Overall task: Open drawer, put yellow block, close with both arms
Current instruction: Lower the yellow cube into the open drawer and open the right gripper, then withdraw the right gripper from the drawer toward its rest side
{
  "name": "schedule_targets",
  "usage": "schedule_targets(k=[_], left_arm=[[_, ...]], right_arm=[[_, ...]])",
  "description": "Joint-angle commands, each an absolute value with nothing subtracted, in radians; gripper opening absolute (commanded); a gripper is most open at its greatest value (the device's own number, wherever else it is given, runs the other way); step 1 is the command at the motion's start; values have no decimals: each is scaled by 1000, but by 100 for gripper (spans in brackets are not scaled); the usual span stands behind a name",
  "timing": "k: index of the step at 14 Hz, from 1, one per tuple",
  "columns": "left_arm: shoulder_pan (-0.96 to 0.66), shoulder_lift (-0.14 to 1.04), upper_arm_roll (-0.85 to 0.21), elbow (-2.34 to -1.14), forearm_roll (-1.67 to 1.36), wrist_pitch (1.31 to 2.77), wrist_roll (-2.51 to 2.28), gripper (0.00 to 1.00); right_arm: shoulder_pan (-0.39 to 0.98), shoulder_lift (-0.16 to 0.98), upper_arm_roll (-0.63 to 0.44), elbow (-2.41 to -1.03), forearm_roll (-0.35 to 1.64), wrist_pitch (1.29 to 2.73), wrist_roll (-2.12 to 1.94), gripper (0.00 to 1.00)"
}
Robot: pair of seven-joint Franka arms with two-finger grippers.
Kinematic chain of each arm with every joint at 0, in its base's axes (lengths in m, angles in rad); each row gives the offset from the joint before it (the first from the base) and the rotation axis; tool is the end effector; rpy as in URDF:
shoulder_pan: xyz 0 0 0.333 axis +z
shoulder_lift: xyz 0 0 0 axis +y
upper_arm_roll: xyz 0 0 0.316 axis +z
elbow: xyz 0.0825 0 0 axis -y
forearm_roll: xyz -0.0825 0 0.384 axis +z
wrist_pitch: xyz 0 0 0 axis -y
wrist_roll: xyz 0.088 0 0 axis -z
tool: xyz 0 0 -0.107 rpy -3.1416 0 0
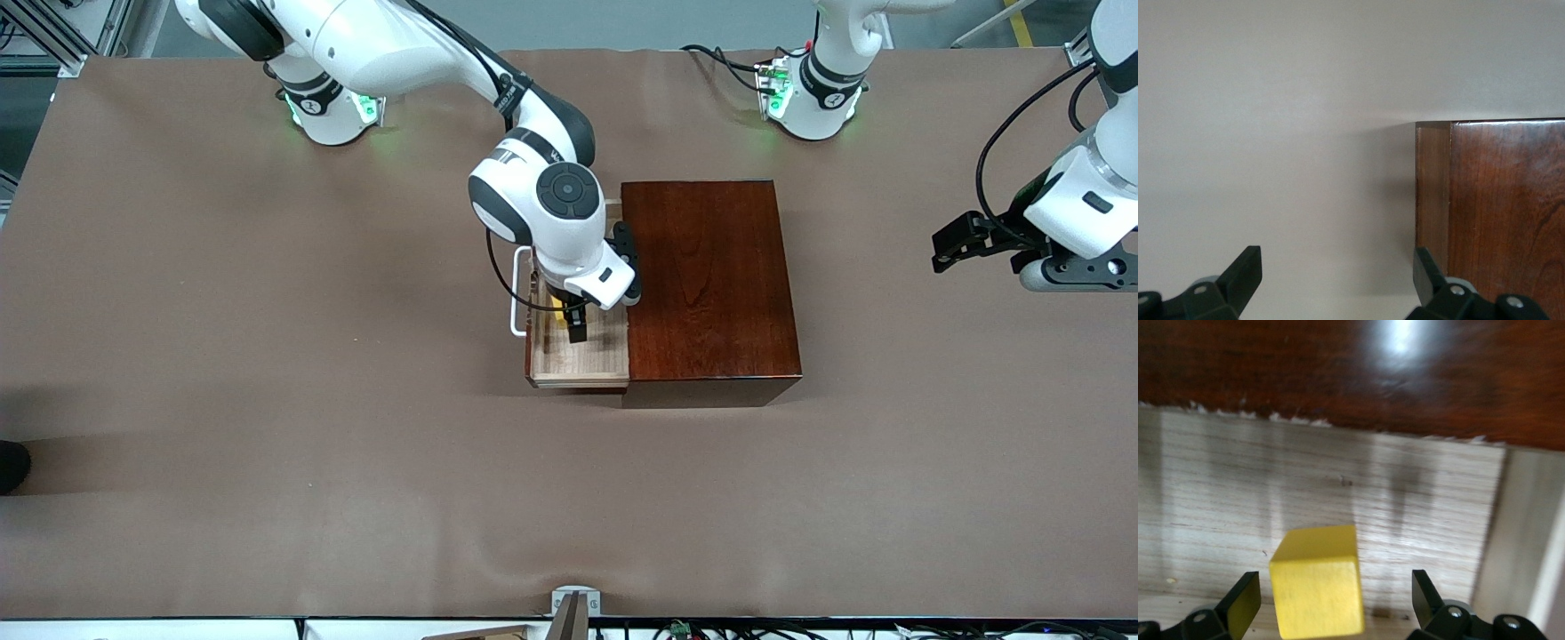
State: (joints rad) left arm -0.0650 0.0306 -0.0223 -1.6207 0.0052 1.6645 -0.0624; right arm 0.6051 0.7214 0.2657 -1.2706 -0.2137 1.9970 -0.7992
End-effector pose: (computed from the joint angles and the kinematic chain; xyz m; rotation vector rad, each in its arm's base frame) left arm 0.5688 -0.0491 0.5919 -3.1378 0.0398 -0.0212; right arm 0.5250 0.5272 0.3396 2.0713 2.3332 0.0468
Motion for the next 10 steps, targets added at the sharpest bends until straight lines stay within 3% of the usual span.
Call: schedule_targets(k=[1,10], left_arm=[[-58,25,-26,-1626,-18,1674,-57,100],[-58,29,-26,-1626,-18,1674,-57,100]], right_arm=[[601,657,262,-1270,-216,1947,-782,100],[359,500,270,-1278,-149,1812,-778,100]])
